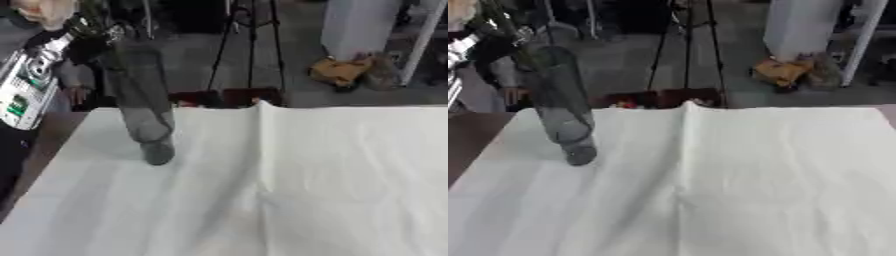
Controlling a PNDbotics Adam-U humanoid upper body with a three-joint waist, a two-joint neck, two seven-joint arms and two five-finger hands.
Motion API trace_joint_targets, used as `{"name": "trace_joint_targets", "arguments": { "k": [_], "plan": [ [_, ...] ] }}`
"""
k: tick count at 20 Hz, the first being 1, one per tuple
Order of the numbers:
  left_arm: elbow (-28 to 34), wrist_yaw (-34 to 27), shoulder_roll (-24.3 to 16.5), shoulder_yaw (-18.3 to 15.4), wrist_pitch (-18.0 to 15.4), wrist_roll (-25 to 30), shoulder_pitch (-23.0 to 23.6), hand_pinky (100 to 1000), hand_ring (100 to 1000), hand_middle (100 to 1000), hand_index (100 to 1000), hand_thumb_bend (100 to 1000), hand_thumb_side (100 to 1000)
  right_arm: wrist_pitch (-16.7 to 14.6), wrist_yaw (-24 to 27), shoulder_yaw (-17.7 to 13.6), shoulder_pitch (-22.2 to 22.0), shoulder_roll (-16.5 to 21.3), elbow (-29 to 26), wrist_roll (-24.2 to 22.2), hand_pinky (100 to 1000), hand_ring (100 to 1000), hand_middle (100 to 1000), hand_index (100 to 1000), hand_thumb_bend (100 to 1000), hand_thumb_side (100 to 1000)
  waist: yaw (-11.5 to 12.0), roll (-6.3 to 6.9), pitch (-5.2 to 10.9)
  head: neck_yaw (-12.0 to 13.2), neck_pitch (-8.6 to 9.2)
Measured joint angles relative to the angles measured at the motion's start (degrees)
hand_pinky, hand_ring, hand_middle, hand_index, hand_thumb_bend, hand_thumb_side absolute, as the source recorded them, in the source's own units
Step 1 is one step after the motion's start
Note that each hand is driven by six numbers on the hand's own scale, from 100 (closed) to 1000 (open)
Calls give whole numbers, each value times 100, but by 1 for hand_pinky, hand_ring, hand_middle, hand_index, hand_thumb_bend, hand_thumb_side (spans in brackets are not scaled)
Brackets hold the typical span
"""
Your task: Arrange flowers into the vase.
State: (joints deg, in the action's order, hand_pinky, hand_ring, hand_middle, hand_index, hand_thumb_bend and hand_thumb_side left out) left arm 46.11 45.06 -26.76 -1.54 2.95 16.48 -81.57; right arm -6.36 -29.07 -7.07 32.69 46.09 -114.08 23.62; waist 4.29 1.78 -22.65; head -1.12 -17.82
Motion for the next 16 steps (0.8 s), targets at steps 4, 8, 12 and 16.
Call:
{"name": "trace_joint_targets", "arguments": {
  "k": [4,8,12,16],
  "plan": [
    [-100,-6,-63,27,-36,313,9,904,1000,1000,1000,360,1000,9,0,-1,-13,-3,0,9,828,873,838,893,336,1000,0,0,111,-22,-36],
    [-93,-36,-93,26,-46,663,21,911,1000,1000,1000,421,1000,24,0,-2,-46,-22,0,24,827,873,837,893,332,1000,12,0,114,-28,-78],
    [-40,-64,-99,18,-26,918,35,909,1000,1000,1000,521,1000,26,0,-2,-48,-42,0,25,827,872,838,893,325,1000,27,0,118,-30,-81],
    [-1,-117,-105,-10,-22,1009,59,917,1000,1000,1000,514,1000,33,0,-5,-70,-44,0,33,827,870,838,893,323,1000,32,0,201,-30,-84]
  ]
}}
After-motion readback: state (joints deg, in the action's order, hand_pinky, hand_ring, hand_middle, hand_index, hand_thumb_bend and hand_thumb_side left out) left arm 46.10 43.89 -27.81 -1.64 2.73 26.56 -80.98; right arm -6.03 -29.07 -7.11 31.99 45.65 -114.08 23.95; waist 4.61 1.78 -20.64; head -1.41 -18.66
